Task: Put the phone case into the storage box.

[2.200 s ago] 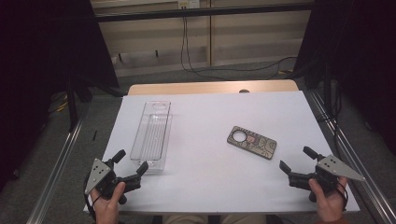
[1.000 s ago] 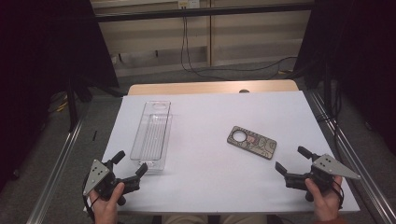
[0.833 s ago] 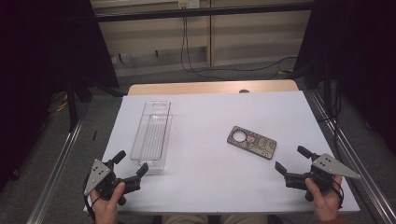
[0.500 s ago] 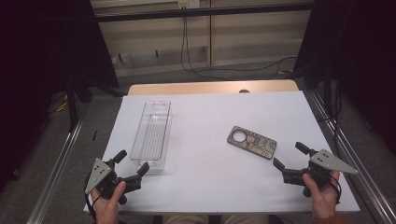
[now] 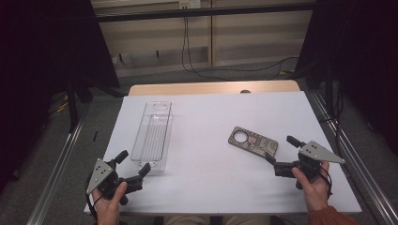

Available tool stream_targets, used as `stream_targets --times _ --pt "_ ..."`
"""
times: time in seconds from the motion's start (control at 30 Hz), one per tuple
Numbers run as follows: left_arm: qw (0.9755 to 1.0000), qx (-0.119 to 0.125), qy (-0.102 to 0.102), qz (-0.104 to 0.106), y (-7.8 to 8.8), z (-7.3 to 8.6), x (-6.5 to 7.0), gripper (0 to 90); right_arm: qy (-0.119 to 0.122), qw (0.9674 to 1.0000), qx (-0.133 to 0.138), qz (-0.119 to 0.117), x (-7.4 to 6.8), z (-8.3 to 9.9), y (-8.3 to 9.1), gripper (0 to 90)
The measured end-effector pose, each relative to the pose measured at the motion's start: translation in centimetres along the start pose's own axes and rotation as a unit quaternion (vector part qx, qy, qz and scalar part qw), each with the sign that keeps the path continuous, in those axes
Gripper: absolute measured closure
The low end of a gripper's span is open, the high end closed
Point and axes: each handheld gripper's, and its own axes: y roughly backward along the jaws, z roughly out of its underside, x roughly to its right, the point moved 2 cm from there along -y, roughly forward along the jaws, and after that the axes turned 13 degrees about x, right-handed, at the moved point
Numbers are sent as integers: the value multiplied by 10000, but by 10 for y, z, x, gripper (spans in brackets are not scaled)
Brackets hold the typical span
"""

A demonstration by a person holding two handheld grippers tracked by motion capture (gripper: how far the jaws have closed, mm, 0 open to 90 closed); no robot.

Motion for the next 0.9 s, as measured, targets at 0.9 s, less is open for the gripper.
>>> stream_targets --times 0.9 --pt "10000 -20 -6 35 -1 1 1 22 -125 9997 -127 -171 10 -6 -49 5"
